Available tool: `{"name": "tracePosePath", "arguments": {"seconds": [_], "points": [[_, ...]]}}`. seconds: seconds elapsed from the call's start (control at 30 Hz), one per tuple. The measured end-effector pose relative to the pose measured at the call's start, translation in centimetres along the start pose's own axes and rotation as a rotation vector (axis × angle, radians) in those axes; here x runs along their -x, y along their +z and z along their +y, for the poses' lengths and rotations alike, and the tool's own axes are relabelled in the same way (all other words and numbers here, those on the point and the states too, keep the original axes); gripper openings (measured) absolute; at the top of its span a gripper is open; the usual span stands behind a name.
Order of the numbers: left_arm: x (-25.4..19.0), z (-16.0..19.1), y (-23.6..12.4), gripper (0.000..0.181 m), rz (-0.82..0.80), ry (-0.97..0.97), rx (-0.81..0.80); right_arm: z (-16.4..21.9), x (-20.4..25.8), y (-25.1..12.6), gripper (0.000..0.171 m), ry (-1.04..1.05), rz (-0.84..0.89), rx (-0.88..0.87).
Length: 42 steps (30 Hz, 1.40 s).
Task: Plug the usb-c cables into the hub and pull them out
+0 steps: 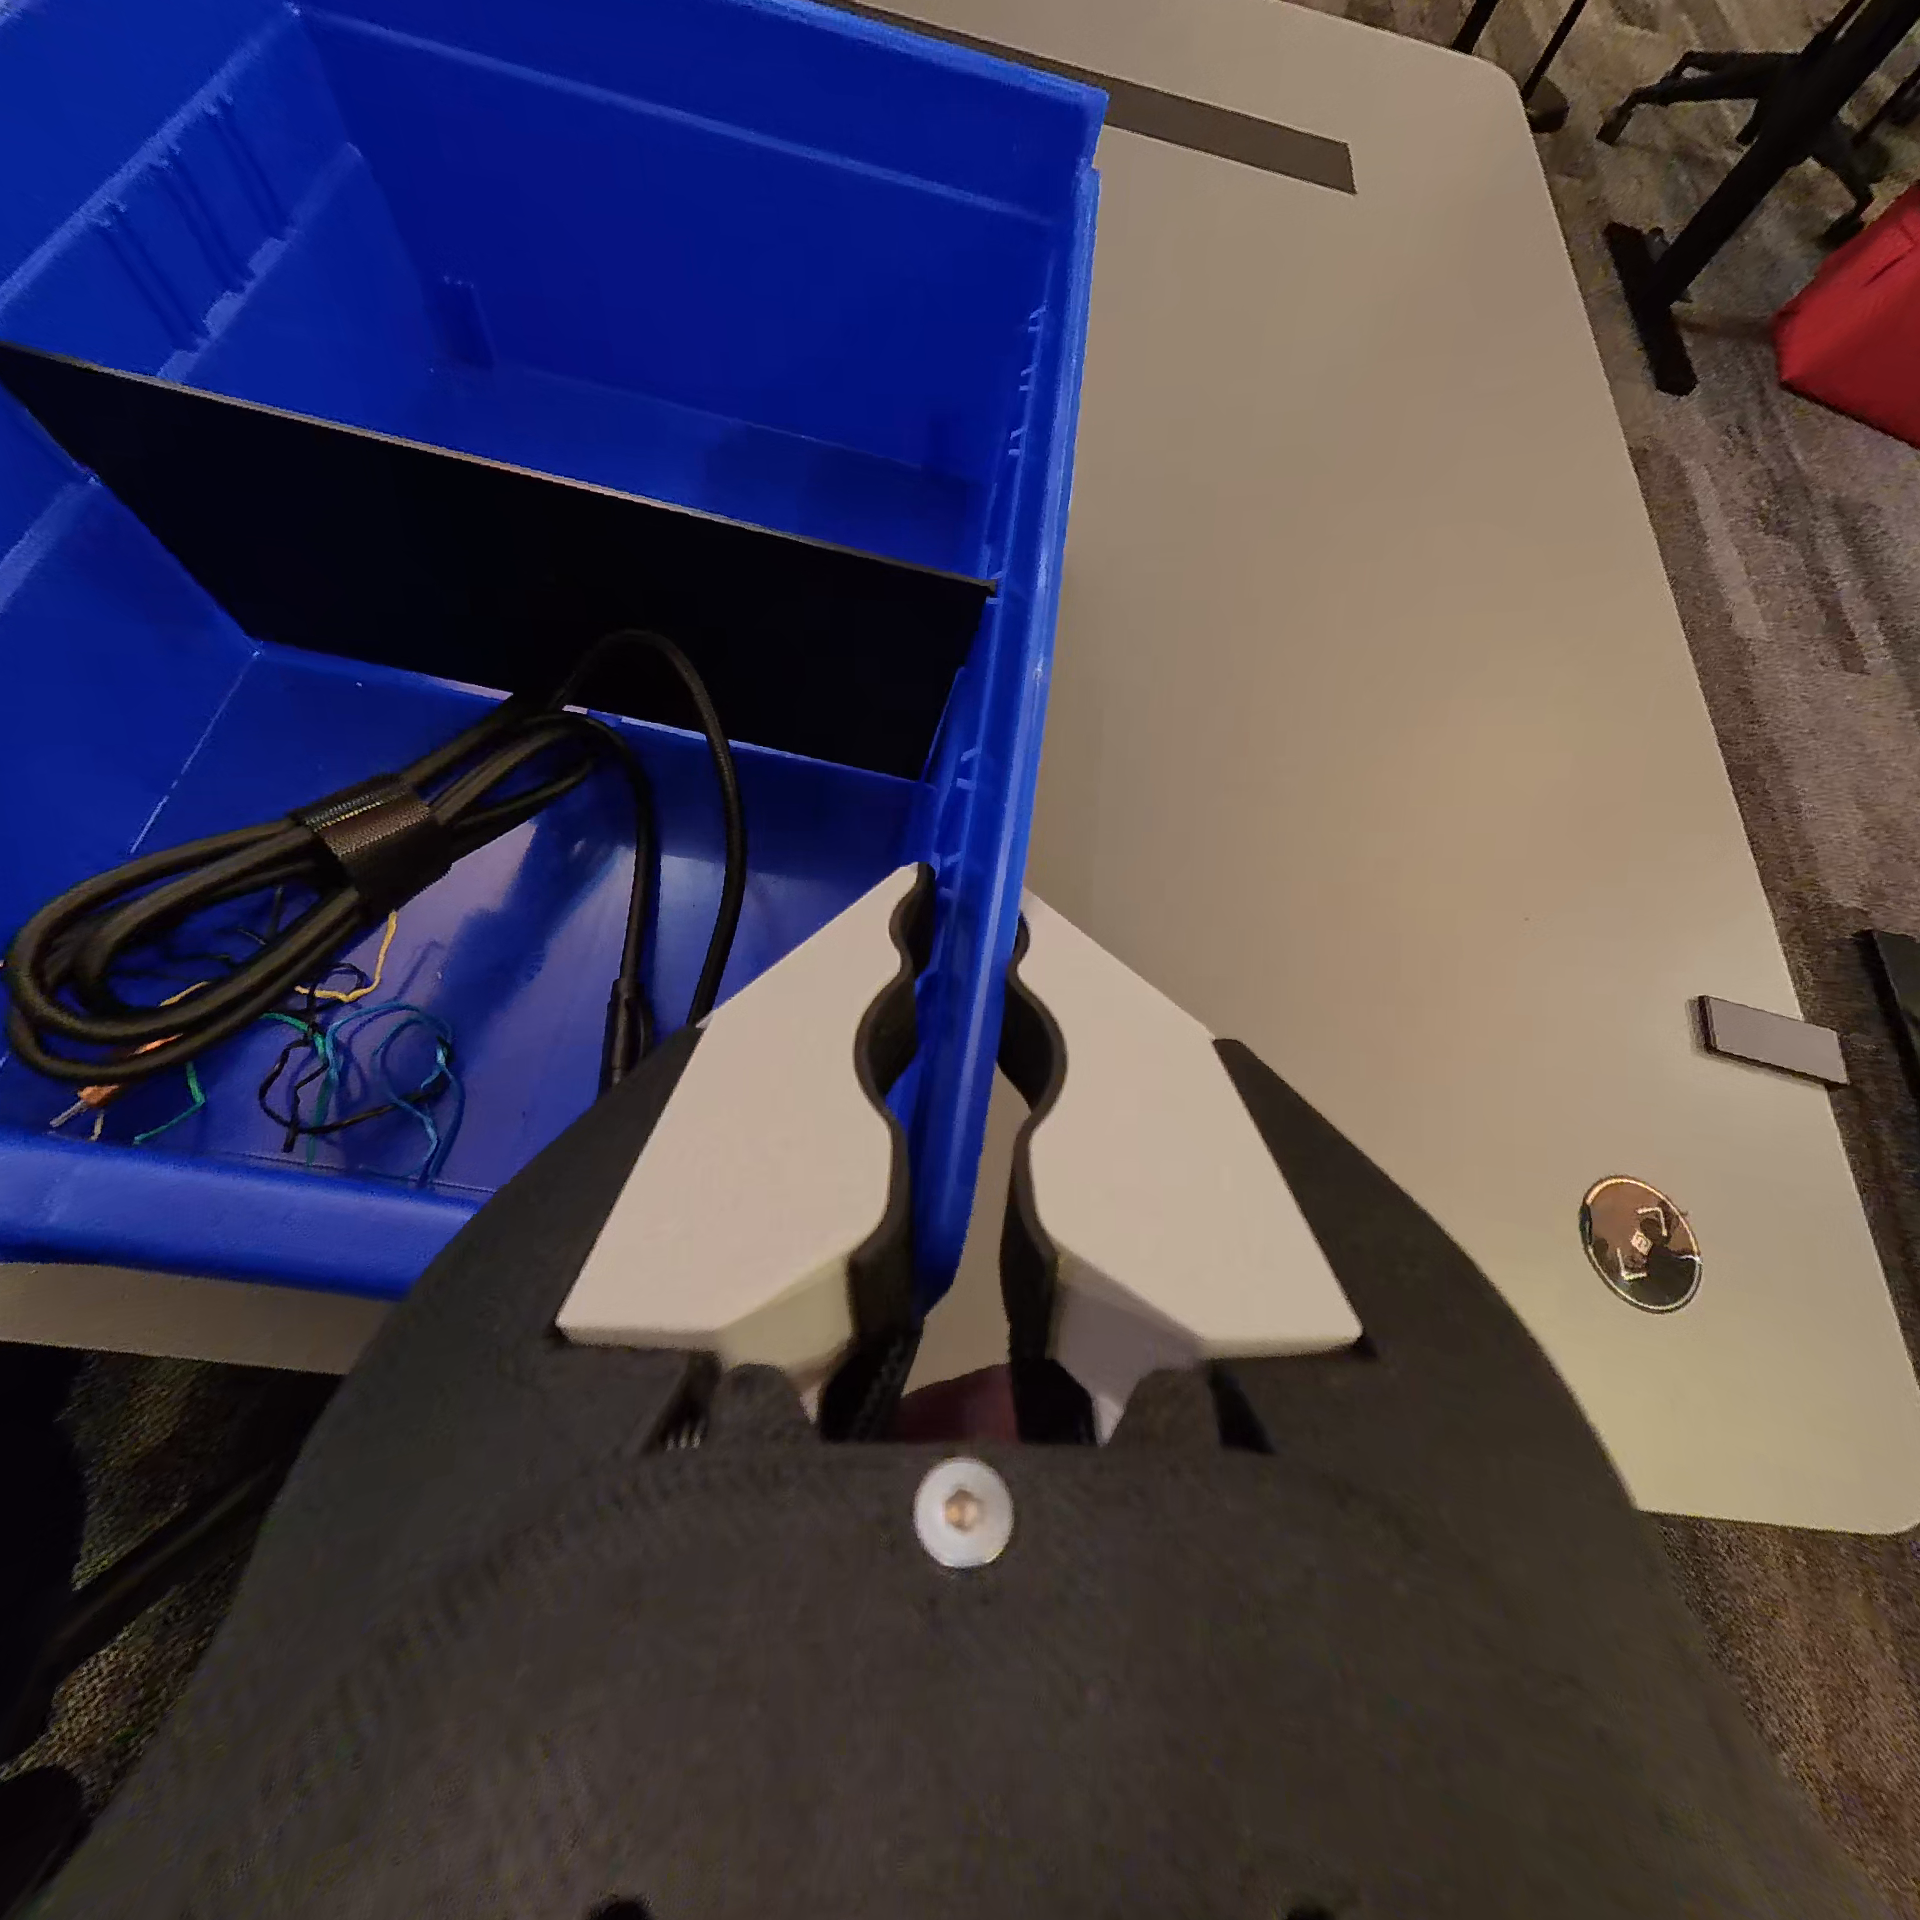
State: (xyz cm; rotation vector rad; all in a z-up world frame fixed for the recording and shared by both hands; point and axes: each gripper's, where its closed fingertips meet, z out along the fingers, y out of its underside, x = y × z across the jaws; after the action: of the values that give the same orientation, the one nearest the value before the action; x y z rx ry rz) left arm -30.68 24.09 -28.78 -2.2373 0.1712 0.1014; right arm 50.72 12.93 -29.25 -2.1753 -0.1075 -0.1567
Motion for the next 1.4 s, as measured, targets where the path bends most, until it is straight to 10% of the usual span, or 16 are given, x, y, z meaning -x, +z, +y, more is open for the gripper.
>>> {"name": "tracePosePath", "arguments": {"seconds": [0.37, 0.87, 0.93, 1.07, 1.4], "points": [[-0.4, 1.3, -1.0, 0.005, 0.076, 0.012, -0.007, 0.0, -1.7, 0.5, 0.007, -0.004, -0.007, 0.009], [1.9, 2.5, -1.7, 0.006, 0.254, 0.116, 0.002, 0.2, -4.3, 0.8, 0.008, 0.021, 0.011, 0.011], [2.3, 2.3, -1.9, 0.033, 0.244, 0.107, 0.002, 0.0, -4.3, 0.7, 0.021, 0.025, 0.018, 0.000], [3.5, -0.2, -3.8, 0.055, 0.161, 0.153, -0.055, -1.0, -4.5, -0.4, 0.052, 0.033, 0.055, -0.036], [-3.0, -10.6, -0.7, 0.049, 0.164, 0.487, -0.094, -8.7, -1.2, -5.7, 0.038, -0.156, 0.141, -0.255]]}}
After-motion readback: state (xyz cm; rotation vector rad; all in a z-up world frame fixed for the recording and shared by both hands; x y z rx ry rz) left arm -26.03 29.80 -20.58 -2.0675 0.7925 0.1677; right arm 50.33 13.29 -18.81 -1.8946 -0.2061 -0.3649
